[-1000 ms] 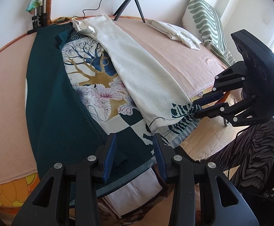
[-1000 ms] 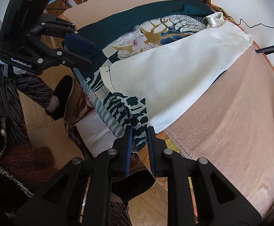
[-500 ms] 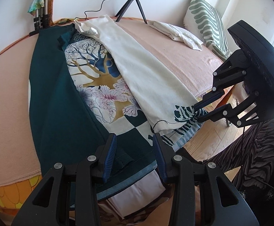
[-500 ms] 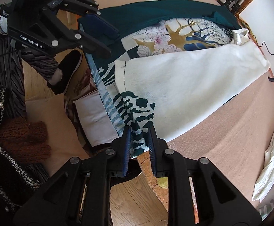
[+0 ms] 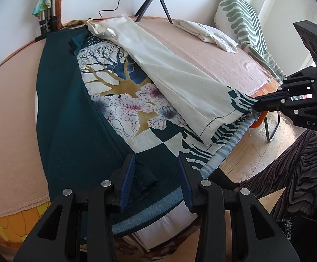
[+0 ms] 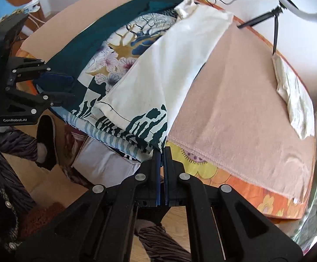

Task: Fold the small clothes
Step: 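Grasp the patterned hem end of the shirt strip with the right gripper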

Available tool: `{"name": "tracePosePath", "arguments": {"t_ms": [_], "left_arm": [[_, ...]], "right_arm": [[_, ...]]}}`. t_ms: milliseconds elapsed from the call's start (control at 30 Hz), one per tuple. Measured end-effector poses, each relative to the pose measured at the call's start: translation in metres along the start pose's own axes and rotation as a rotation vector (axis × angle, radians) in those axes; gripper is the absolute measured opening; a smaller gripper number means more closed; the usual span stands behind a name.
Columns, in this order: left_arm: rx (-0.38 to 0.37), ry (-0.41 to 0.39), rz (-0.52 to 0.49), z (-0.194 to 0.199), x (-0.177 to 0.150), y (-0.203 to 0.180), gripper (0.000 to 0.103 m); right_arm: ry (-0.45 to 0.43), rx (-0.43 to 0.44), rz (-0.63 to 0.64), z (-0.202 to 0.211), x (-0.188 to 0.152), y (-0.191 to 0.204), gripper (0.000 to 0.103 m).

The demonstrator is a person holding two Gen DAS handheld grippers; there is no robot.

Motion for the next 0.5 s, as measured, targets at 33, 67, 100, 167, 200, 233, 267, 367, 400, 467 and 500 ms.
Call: {"name": "tracePosePath", "arguments": {"t_ms": [33,67,100,167,200,233,267,367,400,467,500], "left_arm": [[0.003,0.000,-0.005,0.000,0.000,-0.001,0.038],[0.005,-0.001,-0.007,0.000,0.000,0.000,0.038],[0.008,-0.002,-0.008,-0.001,0.000,-0.001,0.038],[0.018,-0.003,-0.019,0.000,-0.001,-0.002,0.038],[0.022,-0.003,-0.025,0.000,-0.002,-0.002,0.038],[0.023,-0.004,-0.028,0.001,-0.003,-0.003,0.038],[0.024,-0.009,-0.026,0.003,-0.003,-0.003,0.038],[-0.017,-0.053,0.006,0.015,0.003,-0.003,0.038],[-0.039,-0.063,0.014,0.018,0.007,-0.005,0.038],[-0.079,-0.067,0.016,0.018,0.013,-0.012,0.038],[-0.091,-0.058,0.012,0.015,0.015,-0.016,0.038]], "right_arm": [[-0.001,0.057,-0.052,-0.001,0.000,-0.003,0.003],[-0.009,0.102,-0.090,0.001,0.002,-0.005,0.003],[-0.021,0.126,-0.110,0.005,0.004,-0.006,0.003],[-0.078,0.154,-0.058,0.020,0.006,0.002,0.003],[-0.062,0.161,0.000,0.024,0.004,0.009,0.003],[-0.044,0.158,0.038,0.026,-0.001,0.014,0.003],[-0.048,0.147,0.058,0.030,-0.006,0.016,0.003],[-0.092,0.118,0.084,0.036,-0.022,0.013,0.005],[-0.111,0.104,0.086,0.034,-0.026,0.009,0.008],[-0.133,0.095,0.083,0.025,-0.035,0.001,0.023],[-0.149,0.104,0.080,0.020,-0.037,-0.002,0.025]]}}
Point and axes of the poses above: each gripper's, at about its wrist camera, not at the fingertips, and z roughly against the way its jaws point, y to its left, x to its top, the point moved 4 cm from there along -z, roughly the way its jaws point, and after that the axes turned 6 degrees about z, right-handed, at the moved point
